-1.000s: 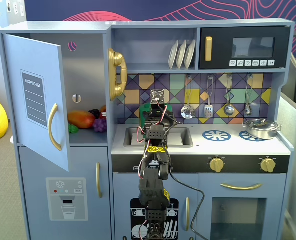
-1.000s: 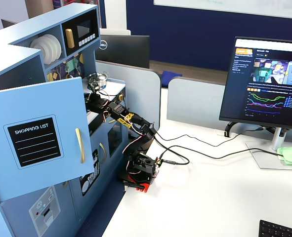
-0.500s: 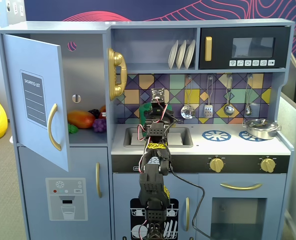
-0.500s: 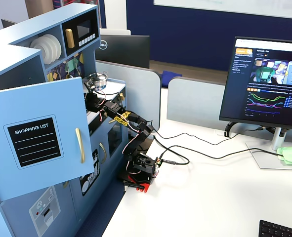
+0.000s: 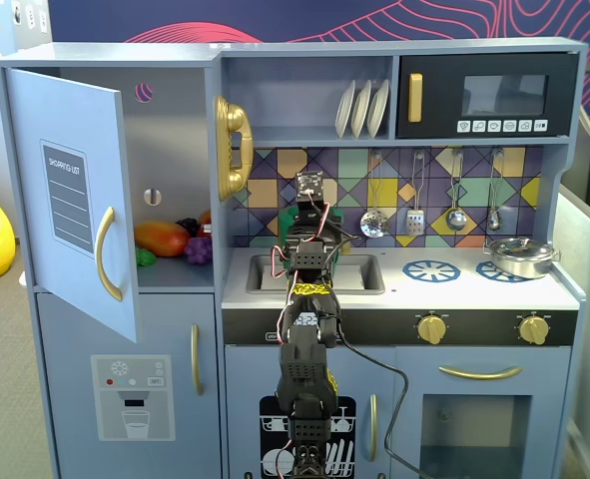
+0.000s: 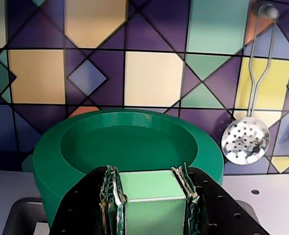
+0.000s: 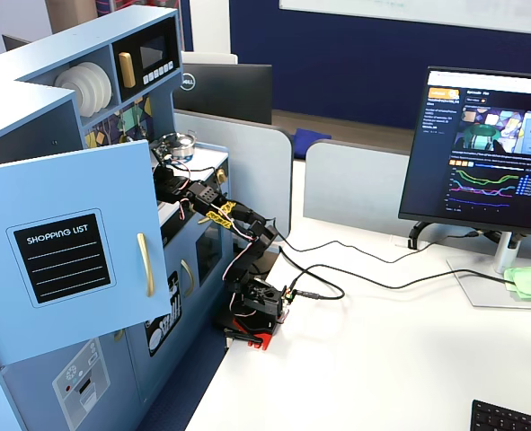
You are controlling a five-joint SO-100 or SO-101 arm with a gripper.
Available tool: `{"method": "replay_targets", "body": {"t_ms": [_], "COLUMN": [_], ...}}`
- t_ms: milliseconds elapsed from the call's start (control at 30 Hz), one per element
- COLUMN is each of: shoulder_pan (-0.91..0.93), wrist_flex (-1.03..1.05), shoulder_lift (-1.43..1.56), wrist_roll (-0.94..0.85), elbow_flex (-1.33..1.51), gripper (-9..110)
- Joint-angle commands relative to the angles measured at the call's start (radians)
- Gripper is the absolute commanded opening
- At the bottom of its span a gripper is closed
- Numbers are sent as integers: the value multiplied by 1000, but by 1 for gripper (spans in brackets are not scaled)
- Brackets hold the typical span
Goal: Take off the lid from the green recipient and place it on the counter
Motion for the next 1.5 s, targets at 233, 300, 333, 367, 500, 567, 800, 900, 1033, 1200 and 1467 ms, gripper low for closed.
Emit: {"method": "replay_targets", "body": {"t_ms": [233,300,333,367,500,567,800,900,1033,1200,1467], "shoulder_pan": [-11,-9,-6,-3,14,35,219,313,405,460,500], "wrist_flex": [-32,-32,-31,-29,-17,-12,17,23,-14,-167,-365], "shoulder_lift": [-20,-38,-46,-52,-37,-26,15,38,60,46,-48], "wrist_roll": [-5,-9,-14,-17,-23,-17,6,12,8,18,11], "elbow_flex": [-149,-196,-219,-235,-242,-242,-244,-225,-164,-25,153], "gripper": [0,0,0,0,0,0,0,0,0,0,0]}}
